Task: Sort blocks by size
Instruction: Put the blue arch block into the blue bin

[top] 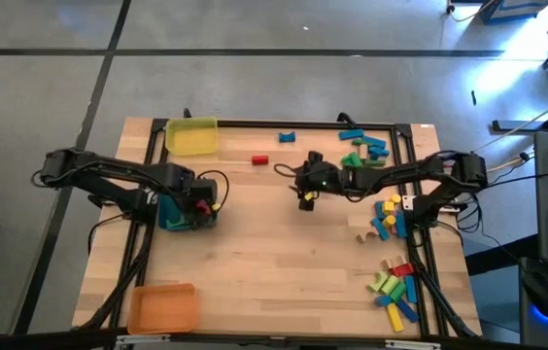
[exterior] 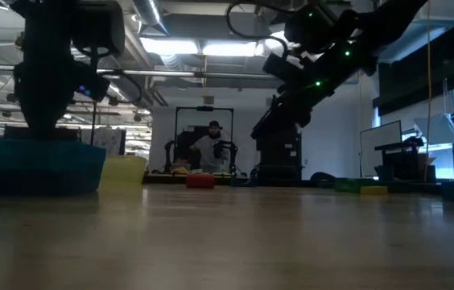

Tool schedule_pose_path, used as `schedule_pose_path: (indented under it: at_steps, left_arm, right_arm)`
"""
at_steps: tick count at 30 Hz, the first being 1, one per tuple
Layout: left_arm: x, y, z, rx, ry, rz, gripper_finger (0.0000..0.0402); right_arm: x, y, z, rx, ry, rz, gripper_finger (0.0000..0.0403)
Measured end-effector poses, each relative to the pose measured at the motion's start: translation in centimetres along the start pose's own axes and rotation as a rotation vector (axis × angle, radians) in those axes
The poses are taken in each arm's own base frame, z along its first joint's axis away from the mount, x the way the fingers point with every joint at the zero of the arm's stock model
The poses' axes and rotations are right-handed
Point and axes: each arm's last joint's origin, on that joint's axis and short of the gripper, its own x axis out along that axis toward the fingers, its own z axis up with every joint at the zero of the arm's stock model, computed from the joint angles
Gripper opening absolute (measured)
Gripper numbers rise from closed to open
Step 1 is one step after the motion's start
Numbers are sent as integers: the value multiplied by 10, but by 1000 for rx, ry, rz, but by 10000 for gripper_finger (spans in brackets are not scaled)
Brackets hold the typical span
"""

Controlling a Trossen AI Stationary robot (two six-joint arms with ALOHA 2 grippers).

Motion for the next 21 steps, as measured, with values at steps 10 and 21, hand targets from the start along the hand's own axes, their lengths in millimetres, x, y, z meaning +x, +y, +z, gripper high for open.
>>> schedule_pose_path:
  at_steps: [10,21]
  left_arm:
    - [-48,3,8,26,-333,-47,227]
    - [-60,3,31,161,-747,55,227]
  right_arm:
    - [9,-47,-12,-65,61,-167,248]
    - [13,-127,-24,40,-21,-93,248]
